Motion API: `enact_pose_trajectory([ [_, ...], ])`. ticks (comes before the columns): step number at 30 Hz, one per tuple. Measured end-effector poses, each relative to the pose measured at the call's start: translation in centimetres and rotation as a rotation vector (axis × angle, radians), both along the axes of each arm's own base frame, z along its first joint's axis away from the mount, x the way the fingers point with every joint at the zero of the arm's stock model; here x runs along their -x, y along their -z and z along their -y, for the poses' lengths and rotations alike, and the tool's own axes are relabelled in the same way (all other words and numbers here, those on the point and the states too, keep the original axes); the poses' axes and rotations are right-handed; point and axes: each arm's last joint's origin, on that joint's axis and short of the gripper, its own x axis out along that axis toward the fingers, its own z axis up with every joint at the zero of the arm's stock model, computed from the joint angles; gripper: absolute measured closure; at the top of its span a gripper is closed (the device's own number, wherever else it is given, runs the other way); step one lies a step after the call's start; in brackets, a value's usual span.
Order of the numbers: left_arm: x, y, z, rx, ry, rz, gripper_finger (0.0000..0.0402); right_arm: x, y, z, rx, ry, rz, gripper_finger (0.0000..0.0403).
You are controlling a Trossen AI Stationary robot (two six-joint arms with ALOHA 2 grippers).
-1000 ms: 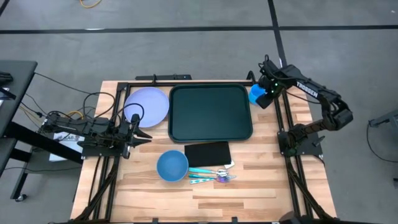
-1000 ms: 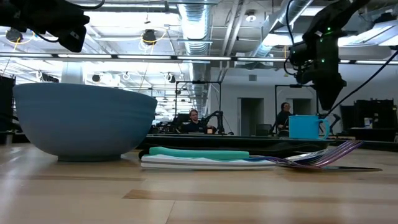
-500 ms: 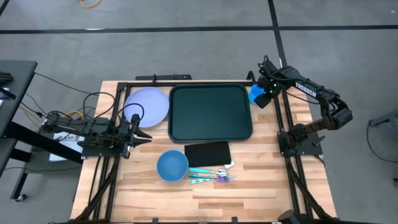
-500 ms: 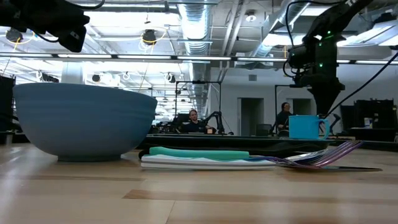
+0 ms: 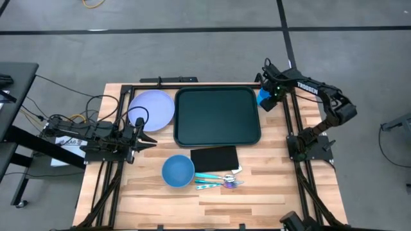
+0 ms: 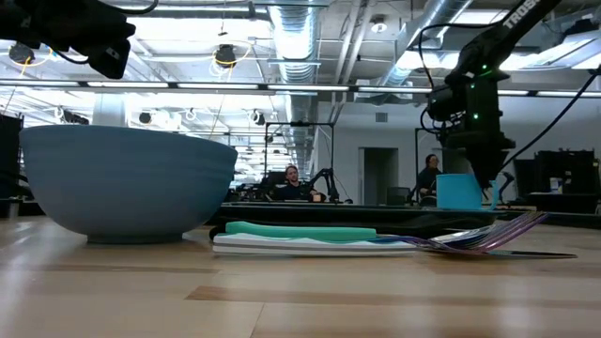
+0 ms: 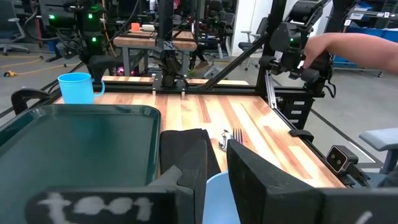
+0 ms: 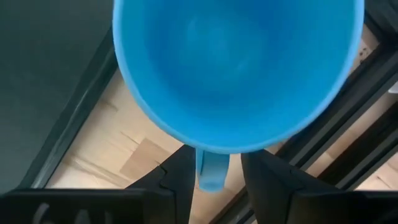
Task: Set up tray
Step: Put the blue mug on the black tray
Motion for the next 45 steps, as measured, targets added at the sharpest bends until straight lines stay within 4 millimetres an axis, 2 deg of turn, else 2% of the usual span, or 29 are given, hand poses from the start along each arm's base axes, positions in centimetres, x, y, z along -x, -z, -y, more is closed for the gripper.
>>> enact_pose_trajectory([
  [10,0.0,0.0,0.0,-0.002,0.0,0.0,0.035,0.0,0.0,0.0,-0.005,-0.024,-0.005,0.0286],
  [22,0.0,0.0,0.0,-0.003,0.0,0.0,0.035,0.0,0.0,0.0,-0.006,-0.024,-0.005,0.0344],
  [32,0.0,0.0,0.0,-0.003,0.0,0.0,0.035,0.1,-0.1,-0.1,-0.017,-0.025,-0.01,0.0349],
  [37,0.0,0.0,0.0,-0.003,0.0,0.0,0.035,-0.1,-1.2,0.2,-0.018,-0.025,-0.009,0.0349],
  [45,0.0,0.0,0.0,-0.003,0.0,0.0,0.035,-1.2,-4.2,0.4,0.007,-0.037,0.007,0.0349],
])
